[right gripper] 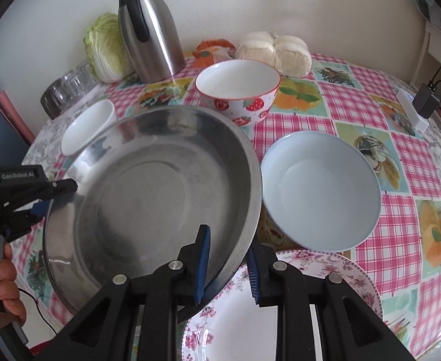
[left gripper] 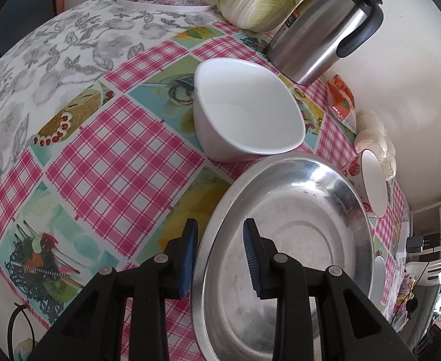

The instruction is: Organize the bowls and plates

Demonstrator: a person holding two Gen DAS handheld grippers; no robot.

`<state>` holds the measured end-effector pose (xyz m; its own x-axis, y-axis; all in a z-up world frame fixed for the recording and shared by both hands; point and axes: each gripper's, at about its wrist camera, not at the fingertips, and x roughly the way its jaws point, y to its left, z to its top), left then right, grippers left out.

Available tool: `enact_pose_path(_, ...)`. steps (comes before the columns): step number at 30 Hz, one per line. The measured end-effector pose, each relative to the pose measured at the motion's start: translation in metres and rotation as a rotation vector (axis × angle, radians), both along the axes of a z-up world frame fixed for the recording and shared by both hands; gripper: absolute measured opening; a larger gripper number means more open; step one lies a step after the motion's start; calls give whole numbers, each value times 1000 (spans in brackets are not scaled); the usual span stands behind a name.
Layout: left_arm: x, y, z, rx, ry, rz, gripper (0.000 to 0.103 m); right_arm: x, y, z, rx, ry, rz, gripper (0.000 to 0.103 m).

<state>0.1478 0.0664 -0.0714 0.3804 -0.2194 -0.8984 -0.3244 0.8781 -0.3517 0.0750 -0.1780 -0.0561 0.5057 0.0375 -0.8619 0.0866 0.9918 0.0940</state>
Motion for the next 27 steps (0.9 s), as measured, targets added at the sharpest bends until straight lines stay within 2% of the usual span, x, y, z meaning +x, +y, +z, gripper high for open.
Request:
enact_pose_path(8,0,0,-4,2,14,9,31,2,1,-10,0,47,3,26)
enact_pose_path(27,4,-4,-6,24,20,-14,33,3,2,-9,-6,56,-2,26)
